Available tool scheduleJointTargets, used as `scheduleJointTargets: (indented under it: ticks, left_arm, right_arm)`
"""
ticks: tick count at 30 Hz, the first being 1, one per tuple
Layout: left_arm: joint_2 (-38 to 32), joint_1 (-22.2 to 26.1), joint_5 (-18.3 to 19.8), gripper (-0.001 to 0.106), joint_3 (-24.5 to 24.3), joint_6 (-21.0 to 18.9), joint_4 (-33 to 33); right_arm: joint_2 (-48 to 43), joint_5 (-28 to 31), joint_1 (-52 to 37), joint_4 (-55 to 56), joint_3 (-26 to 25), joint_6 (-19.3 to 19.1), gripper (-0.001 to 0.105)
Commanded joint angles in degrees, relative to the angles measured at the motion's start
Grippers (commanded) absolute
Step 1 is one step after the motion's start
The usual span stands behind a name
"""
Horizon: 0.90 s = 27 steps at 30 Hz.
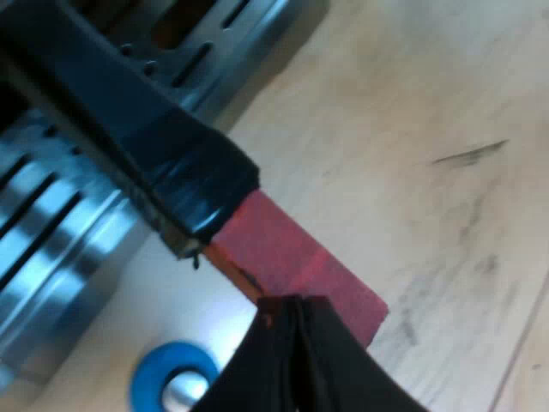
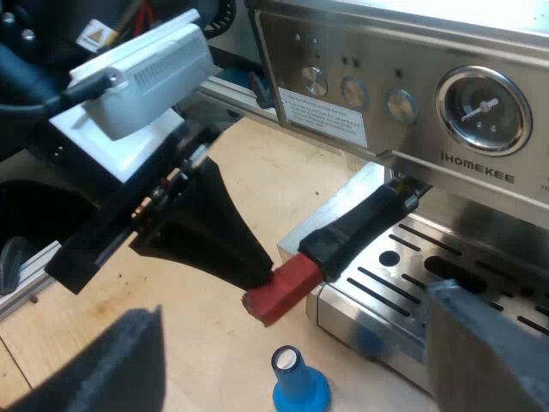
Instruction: Put the handle in the coffee machine
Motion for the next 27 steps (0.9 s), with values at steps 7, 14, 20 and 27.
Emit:
scheduleJointTargets:
  ticks: [7, 14, 20, 27]
  left_arm:
    - [2.6, -1.6, 11.4, 0.000, 0.4, 1.0, -3.8]
    - [2.6, -1.6, 15.6, 0.000, 0.4, 1.1, -8.4]
    - [2.6, -1.6, 19.5, 0.000, 0.4, 1.1, -10.2]
    - [2.4, -1.4, 20.0, 0.000, 0.4, 1.1, -10.1]
  right_arm:
    - [-0.4, -0.5, -0.3, -0.3, -0.5, -0.2, 0.069]
    - [-0.4, -0.3, -0.3, -0.3, -0.5, -0.2, 0.069]
    - [-0.4, -0.2, -0.3, -0.3, -0.5, -0.2, 0.069]
    - [-0.4, -0.2, -0.3, -0.3, -0.5, -0.2, 0.069]
